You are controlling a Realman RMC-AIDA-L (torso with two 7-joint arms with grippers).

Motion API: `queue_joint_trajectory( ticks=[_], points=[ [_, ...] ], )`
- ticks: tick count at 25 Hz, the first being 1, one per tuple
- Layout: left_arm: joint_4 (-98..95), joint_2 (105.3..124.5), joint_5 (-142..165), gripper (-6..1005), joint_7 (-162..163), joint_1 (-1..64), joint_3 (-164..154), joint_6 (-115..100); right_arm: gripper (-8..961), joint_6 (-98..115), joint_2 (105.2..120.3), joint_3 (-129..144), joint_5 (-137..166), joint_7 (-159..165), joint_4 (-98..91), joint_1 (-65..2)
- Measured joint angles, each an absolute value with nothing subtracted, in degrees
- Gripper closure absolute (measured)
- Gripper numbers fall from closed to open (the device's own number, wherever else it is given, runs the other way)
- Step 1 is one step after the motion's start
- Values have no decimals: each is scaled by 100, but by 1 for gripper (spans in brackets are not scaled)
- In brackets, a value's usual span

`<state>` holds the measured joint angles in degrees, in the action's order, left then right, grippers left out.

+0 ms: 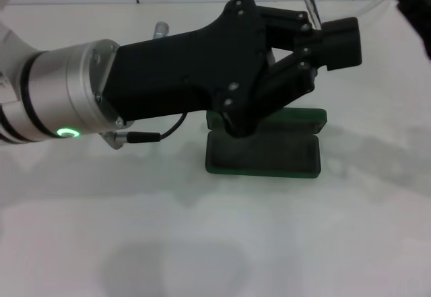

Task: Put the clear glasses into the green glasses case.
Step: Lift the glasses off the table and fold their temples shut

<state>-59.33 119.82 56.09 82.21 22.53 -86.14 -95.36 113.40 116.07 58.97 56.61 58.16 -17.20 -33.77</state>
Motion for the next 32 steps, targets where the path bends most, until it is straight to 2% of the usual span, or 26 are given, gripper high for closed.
queue_joint_trajectory(
  ticks=[32],
  points=[
    [-5686,11976,5607,944,8139,2291,-8469,-9606,843,11054,11619,6540,5143,5548,-1625,-3420]
  ],
)
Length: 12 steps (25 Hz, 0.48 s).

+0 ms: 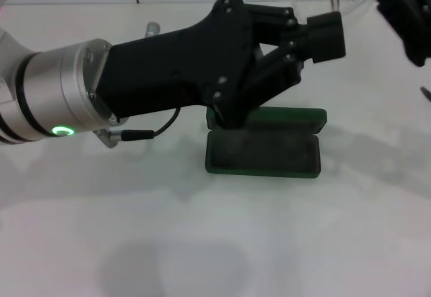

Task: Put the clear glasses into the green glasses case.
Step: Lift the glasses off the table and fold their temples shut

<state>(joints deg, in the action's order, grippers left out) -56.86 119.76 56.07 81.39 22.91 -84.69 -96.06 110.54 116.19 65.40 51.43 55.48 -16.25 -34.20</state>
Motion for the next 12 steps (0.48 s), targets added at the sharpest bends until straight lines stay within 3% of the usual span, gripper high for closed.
queue_joint_trajectory(
  ticks=[12],
  points=[
    [-5675,11979,5585,944,8138,2348,-8389,-9551,844,10676,11619,7154,5146,5461,-1681,-3632]
  ],
)
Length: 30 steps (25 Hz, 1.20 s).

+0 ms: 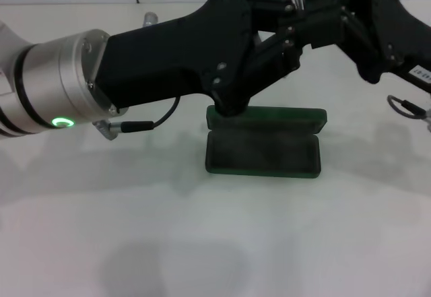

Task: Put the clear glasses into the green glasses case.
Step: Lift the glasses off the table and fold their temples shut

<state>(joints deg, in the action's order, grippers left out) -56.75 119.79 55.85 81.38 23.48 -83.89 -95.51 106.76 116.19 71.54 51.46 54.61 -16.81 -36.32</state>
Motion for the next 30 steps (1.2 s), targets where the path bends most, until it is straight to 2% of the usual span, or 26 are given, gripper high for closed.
queue_joint_trajectory(
  ticks=[30],
  points=[
    [-5046,11976,5493,944,8119,2776,-8314,-9553,845,10552,11620,7665,5137,5224,-1705,-3714]
  ],
)
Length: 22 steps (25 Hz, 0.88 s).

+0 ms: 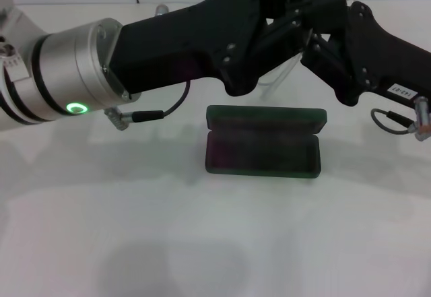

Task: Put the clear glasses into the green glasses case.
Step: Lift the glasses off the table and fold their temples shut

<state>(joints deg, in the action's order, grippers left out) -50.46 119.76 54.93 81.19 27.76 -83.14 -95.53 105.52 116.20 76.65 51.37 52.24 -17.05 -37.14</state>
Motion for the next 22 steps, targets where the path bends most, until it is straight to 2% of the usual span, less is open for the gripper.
queue_joint_trajectory(
  ticks=[22],
  points=[
    [-5005,11953,5507,944,8059,2716,-8236,-9612,842,10537,11602,7584,4926,5143,-1699,-3665]
  ],
)
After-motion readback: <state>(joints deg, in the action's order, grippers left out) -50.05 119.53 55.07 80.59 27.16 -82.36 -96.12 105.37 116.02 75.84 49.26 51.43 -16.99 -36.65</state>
